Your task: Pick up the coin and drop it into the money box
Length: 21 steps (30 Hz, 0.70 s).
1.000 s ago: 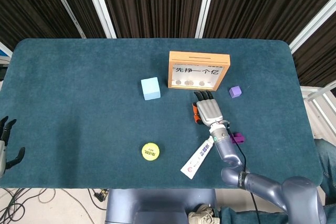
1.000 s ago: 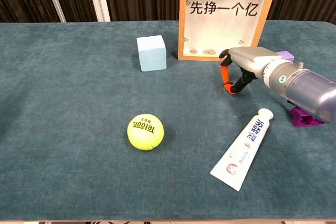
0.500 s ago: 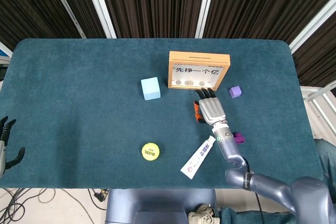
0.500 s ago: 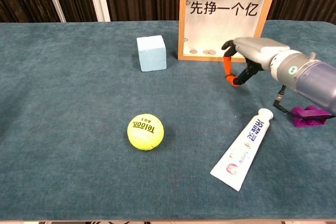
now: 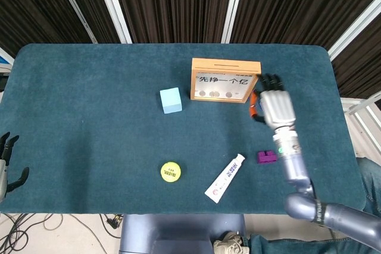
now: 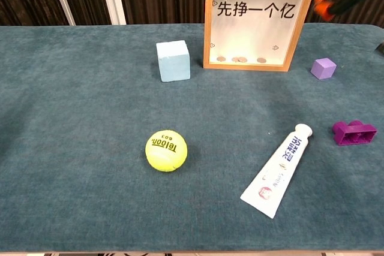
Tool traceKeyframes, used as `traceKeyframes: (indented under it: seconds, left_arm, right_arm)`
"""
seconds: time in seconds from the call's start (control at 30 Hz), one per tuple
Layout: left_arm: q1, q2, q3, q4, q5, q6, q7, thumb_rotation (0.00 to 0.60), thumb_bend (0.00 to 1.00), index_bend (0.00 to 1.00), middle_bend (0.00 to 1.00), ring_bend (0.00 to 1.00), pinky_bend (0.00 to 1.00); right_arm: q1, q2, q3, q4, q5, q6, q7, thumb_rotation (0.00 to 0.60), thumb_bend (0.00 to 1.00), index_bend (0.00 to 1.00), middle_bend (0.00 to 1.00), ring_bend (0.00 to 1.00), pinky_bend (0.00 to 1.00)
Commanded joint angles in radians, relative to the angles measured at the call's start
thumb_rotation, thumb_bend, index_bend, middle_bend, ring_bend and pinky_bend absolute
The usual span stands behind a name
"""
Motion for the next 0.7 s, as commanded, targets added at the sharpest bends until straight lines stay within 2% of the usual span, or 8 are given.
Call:
traceKeyframes:
  seconds: [0.03,0.23,0.53,0.7]
  left_arm:
    - [0.000,-0.001,0.000,-0.001,-0.001,0.000,0.000,0.600,0.34,0.13,0.01,0.00,0.00]
    - [-0.001,-0.001,-0.005,-0.001,-0.014,-0.005,-0.005,0.600,0.34,0.13,0.01,0.00,0.00]
    - [-0.009,-0.001,-0.013,0.003,-0.036,-0.020,-0.001,0.600,0.34,0.13,0.01,0.00,0.00]
    - [-0.015,-0.004,-0.016,-0.004,-0.060,-0.033,0.029,0.600,0.34,0.13,0.01,0.00,0.00]
  right_arm:
    - [-0.004,0.049,0.053,-0.039,0.041,0.039,-0.022,0.600,0.52,0.69,0.13,0.06,0.00]
    - [0.038,0.069,0.098,-0.018,0.070,0.066,-0.052,0.600,0.52,0.69,0.13,0.06,0.00]
    - [0.186,0.047,0.122,0.157,0.160,-0.077,-0.089,0.600,0.52,0.69,0.13,0.06,0.00]
    - [0.269,0.034,0.160,0.222,0.293,-0.179,-0.095,0.600,0.52,0.69,0.13,0.06,0.00]
